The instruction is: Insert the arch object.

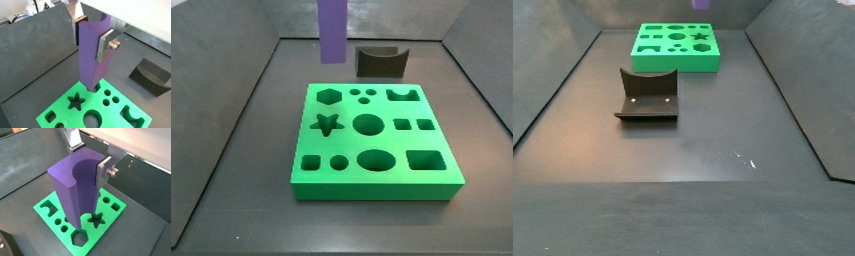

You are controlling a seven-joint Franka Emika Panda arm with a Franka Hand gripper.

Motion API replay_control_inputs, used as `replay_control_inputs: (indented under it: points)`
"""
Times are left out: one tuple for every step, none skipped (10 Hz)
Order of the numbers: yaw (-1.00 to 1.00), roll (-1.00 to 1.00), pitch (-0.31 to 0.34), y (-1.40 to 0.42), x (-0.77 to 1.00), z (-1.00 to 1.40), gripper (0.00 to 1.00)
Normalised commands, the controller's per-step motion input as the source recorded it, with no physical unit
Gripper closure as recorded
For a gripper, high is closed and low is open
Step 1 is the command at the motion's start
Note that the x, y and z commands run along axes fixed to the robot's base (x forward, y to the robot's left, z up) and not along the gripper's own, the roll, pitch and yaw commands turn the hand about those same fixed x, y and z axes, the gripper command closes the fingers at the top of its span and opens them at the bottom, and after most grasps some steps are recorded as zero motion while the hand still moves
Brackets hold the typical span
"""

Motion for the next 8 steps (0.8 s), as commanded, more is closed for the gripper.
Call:
replay_control_inputs:
  points:
    - [-0.53, 0.11, -0.019, -0.13, 0.63, -0.53, 1.00]
    - [-0.55, 0.14, -0.023, -0.12, 0.62, -0.60, 1.00]
    - [-0.59, 0.16, -0.027, -0.10, 0.58, -0.63, 1.00]
    - [-0.53, 0.09, -0.001, -0.03, 0.66, -0.38, 1.00]
    - [-0.40, 0.05, 0.000, 0.00, 0.83, -0.10, 1.00]
    - [-0.35, 0.00, 0.000, 0.00, 0.89, 0.00, 1.00]
    - [-0.37, 0.00, 0.000, 0.00, 0.86, 0.00, 1.00]
    - [-0.44, 0.04, 0.000, 0.02, 0.80, 0.00, 1.00]
